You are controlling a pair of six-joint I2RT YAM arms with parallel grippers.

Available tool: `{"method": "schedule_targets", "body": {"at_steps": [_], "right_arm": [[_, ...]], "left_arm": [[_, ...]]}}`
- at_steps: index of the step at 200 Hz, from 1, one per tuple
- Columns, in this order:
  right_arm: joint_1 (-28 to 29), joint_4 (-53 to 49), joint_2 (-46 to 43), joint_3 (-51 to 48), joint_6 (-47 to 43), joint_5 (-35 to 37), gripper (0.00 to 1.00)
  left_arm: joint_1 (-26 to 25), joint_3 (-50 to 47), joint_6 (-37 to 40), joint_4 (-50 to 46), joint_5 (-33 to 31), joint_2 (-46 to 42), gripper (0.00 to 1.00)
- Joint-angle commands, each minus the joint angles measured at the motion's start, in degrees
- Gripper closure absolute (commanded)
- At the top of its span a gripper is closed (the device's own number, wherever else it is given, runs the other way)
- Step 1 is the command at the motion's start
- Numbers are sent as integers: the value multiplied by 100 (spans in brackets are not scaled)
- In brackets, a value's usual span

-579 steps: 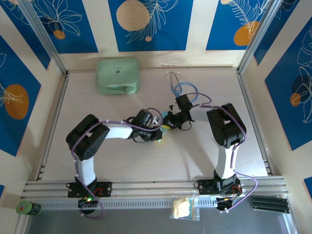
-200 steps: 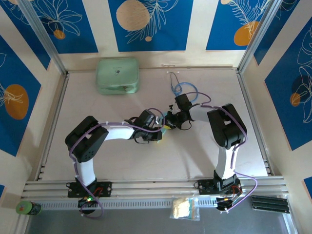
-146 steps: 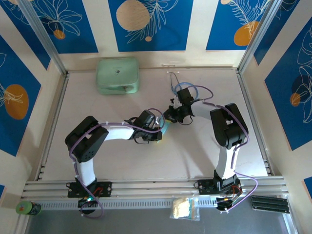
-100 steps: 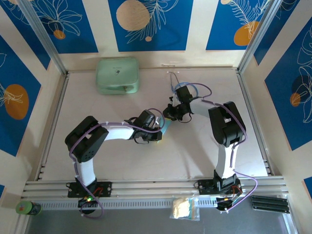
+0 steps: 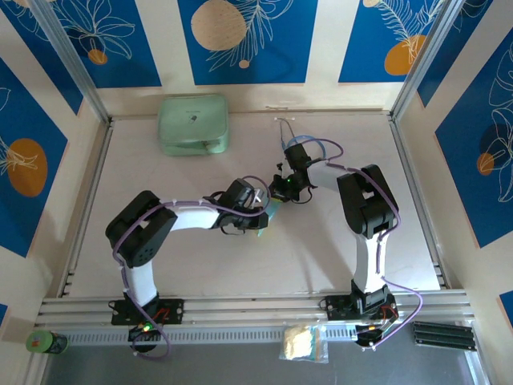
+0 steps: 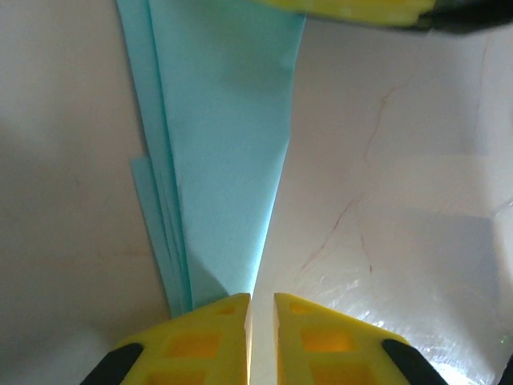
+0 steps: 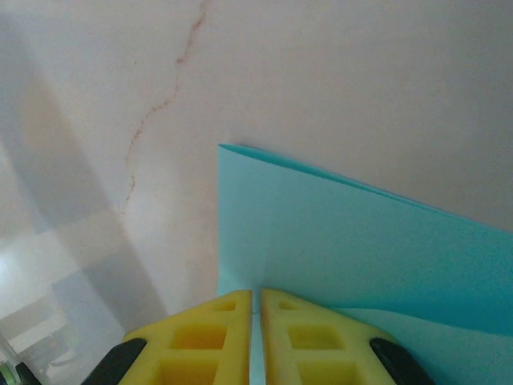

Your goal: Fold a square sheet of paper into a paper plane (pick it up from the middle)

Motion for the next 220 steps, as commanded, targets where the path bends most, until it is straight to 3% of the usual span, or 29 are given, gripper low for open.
{"method": "schedule_targets", "body": {"at_steps": [1, 72, 139, 220], "right_arm": [[51, -313, 70, 50, 164, 112, 86], [44, -195, -74, 48, 275, -131, 86], [-77, 509, -971, -595, 157, -226, 84], [-91, 572, -676, -972, -24, -296, 88]], "left_arm": [[108, 110, -109, 323, -180, -46, 84], [146, 534, -341, 208, -480, 537, 89], [153, 518, -398, -323, -753, 617, 98], [154, 552, -375, -531, -746, 661, 100]]}}
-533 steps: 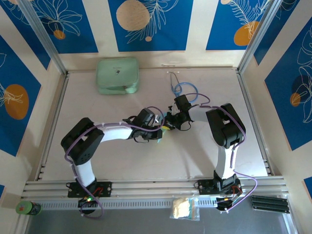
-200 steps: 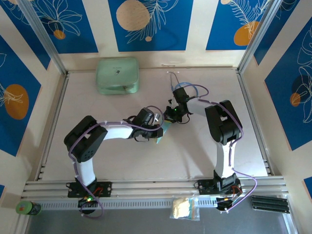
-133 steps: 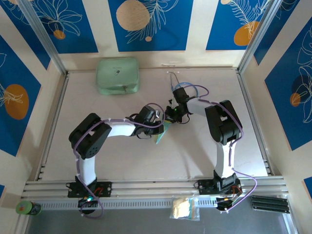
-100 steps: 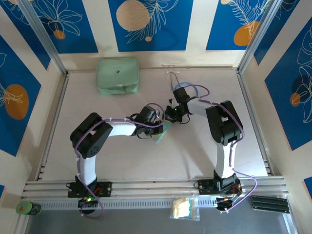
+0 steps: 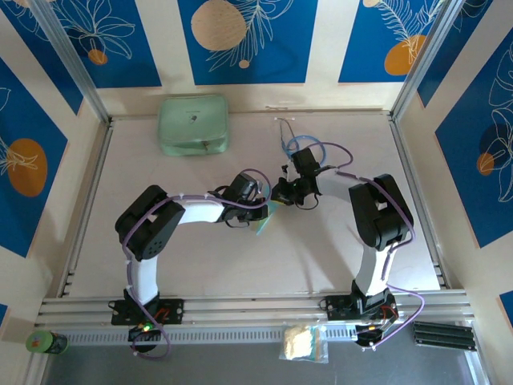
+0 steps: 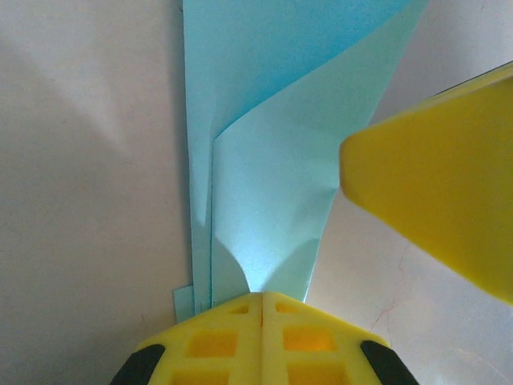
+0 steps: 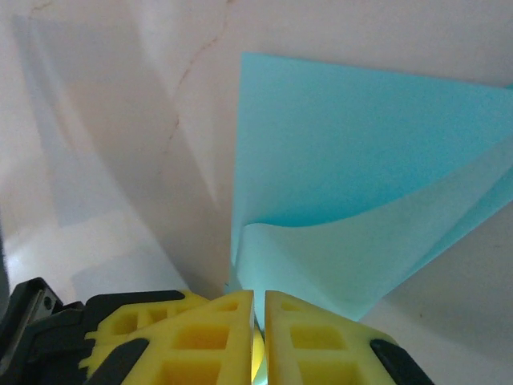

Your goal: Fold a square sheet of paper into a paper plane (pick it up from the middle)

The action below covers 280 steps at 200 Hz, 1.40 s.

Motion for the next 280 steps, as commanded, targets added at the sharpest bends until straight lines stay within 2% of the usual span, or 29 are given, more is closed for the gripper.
{"method": "schedule_targets", "body": {"at_steps": [1, 46, 105, 181, 212, 253, 280], "right_arm": [[-36, -18, 207, -12, -147, -152, 88], [-185, 61, 575, 227, -213, -11, 88], [-756, 472, 960, 441, 58, 13, 88], [-1236, 402, 1152, 854, 116, 118, 88], [-1274, 424, 816, 768, 73, -158, 88], [-1009, 468, -174, 261, 79, -237, 88], [-765, 502, -338, -69, 253, -346, 87]], "left_arm": [[49, 23, -36, -512, -193, 169, 100], [46, -81, 113, -783, -144, 152, 100], [54, -364, 202, -912, -29, 204, 100], [57, -367, 277, -910, 80, 236, 100], [54, -223, 340, -953, 147, 201, 100], [58, 90, 367, -976, 184, 152, 100], [64, 247, 343, -954, 206, 161, 100]]}}
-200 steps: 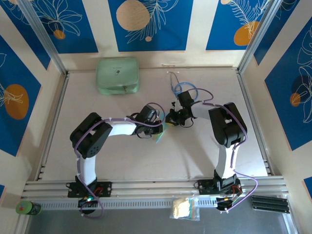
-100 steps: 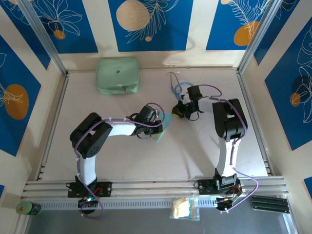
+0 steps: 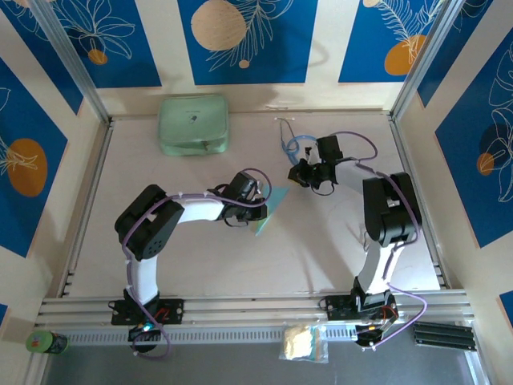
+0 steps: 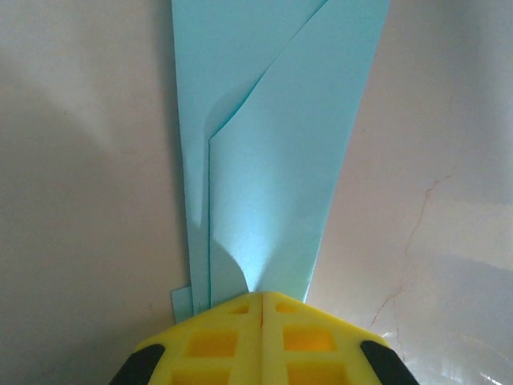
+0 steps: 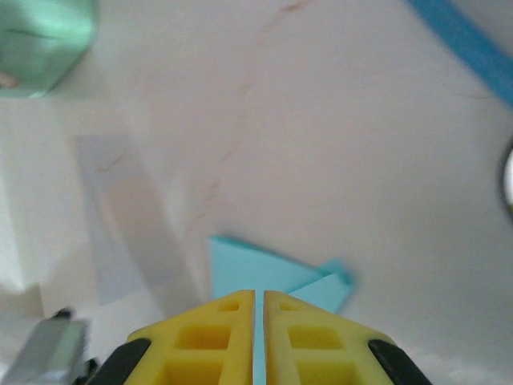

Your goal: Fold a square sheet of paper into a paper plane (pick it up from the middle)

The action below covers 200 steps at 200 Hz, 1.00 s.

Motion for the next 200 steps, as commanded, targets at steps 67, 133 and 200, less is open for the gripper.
{"method": "schedule_targets", "body": {"at_steps": [67, 133, 200], "right_arm": [[725, 46, 599, -364, 194, -503, 91], [753, -85, 976, -349, 222, -402, 93], [748, -326, 1025, -292, 190, -235, 94]], "left_arm": [[29, 306, 164, -623, -26, 13, 100], [26, 286, 118, 479, 754, 13, 92], [29, 278, 198, 202, 456, 426, 97]]}}
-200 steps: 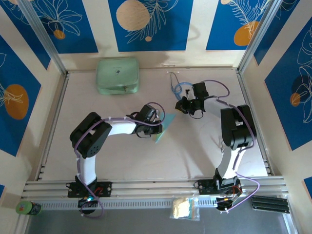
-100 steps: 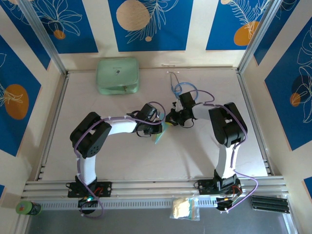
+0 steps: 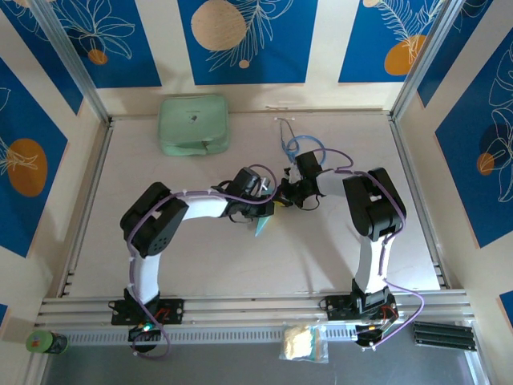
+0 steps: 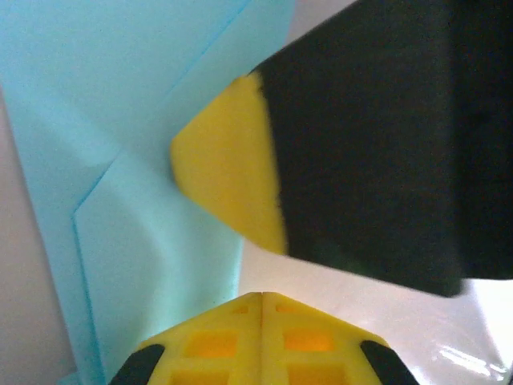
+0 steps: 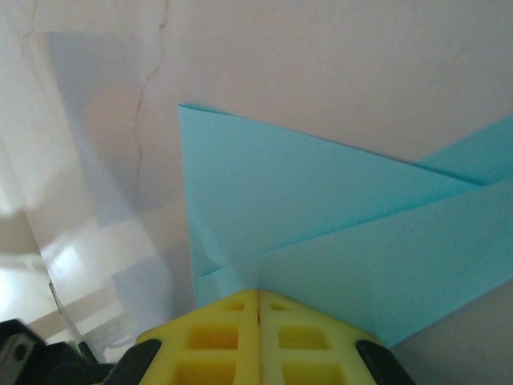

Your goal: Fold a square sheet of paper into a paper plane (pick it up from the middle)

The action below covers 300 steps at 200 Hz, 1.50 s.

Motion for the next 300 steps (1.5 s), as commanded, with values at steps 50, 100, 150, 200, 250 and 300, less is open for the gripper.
{"method": "schedule_targets", "body": {"at_steps": [50, 100, 150, 200, 250, 300], "right_arm": [[13, -875, 389, 171, 15, 497, 95], [-8, -1334, 637, 346, 66, 713, 96], [-20, -1359, 689, 363, 17, 721, 97], [130, -1502, 502, 576, -370, 573, 95], [446, -2253, -285, 1252, -473, 973, 85], [948, -3200, -568, 1753, -104, 2397, 57]], "left_arm": [[31, -750, -34, -28, 66, -79, 99], [-1, -1333, -88, -168, 253, -574, 100], [-26, -1848, -13, -527, 122, -1133, 99], [23, -1931, 172, -939, -123, -1802, 97], [521, -1493, 122, -1628, -1125, -2766, 72], [1337, -1721, 218, -2064, -2195, -3640, 31]]}}
